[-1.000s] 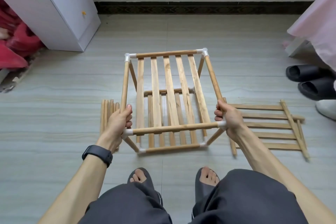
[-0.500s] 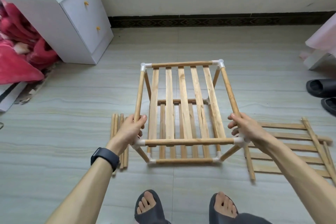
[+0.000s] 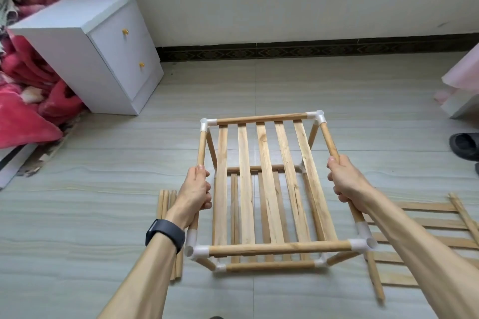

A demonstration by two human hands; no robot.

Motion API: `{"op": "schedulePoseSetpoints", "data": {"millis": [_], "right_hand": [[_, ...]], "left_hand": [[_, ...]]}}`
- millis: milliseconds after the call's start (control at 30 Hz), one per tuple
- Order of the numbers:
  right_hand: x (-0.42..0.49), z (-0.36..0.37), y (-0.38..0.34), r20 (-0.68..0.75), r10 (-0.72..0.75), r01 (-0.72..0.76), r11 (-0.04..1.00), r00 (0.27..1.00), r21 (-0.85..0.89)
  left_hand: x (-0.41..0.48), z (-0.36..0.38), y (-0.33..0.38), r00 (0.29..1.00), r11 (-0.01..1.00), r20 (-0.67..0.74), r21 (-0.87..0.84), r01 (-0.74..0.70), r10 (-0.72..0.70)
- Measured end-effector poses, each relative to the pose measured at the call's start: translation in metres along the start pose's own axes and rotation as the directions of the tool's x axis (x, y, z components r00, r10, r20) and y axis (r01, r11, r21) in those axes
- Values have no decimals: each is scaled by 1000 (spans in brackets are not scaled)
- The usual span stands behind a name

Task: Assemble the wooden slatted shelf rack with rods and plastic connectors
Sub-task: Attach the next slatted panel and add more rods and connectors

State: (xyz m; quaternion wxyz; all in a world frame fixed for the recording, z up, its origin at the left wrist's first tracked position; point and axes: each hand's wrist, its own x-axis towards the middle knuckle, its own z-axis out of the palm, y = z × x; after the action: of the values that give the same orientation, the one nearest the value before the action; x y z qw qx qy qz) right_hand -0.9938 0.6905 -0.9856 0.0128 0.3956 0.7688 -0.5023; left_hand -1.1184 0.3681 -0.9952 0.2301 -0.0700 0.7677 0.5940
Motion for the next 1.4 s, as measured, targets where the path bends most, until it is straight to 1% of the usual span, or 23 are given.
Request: {"op": "schedulePoseSetpoints", "data": {"millis": [67,167,233,300,333,400,500,633,800,867,967,1033,1167,1267,1300,1333,1400], "right_hand": [[0,1,0,-4,-2,2,1000,1000,-12],[-2,1,1,-33,-22,19,997,999,-71],[-5,4,2,-85,-83,62,972,993,-226],[-9,9,3,-144,-163,90,905,976,-416],[-11,11,4,-164,-191,92,876,968,-474],[-14,14,3,-171,-217,96,842,961,-530],[-13,14,0,-147,-228,108,819,962,-563],[-14,11,-3,-141,-217,112,842,966,-528],[-14,10,-2,-131,-217,120,848,967,-516],[-13,8,-2,-123,-199,116,868,972,-482],[-11,6,-3,-93,-146,101,921,985,-376],[-9,5,-3,-84,-136,99,932,987,-350],[-10,4,-4,-90,-150,108,926,985,-361],[-17,5,-5,-121,-139,73,895,983,-439],[-20,6,-5,-150,-160,70,875,976,-479],[-25,8,-5,-187,-218,90,845,958,-527],[-41,19,-8,-220,-417,201,754,882,-626]], "left_hand": [[0,0,1,1000,999,-8,42,-18,18],[-1,0,2,997,982,-11,173,-73,76],[-2,-1,0,991,955,-28,272,-116,128],[-5,-1,-2,980,914,-50,375,-158,190],[-7,-1,-2,975,891,-59,420,-172,215],[-11,0,-2,968,868,-72,461,-182,240],[-14,1,-1,969,861,-77,479,-170,234],[-13,3,3,968,848,-90,506,-157,233],[-11,3,2,972,854,-81,498,-152,220],[-10,4,0,976,869,-76,474,-145,205],[-6,5,-1,984,913,-80,392,-115,159],[-3,6,0,986,931,-81,349,-109,146],[-2,7,0,985,934,-89,339,-110,148],[-4,5,2,989,943,-73,317,-102,131],[-4,4,3,992,952,-51,292,-94,114],[-4,3,5,996,958,-18,275,-84,92],[-3,-2,9,996,952,60,296,-76,61]]}}
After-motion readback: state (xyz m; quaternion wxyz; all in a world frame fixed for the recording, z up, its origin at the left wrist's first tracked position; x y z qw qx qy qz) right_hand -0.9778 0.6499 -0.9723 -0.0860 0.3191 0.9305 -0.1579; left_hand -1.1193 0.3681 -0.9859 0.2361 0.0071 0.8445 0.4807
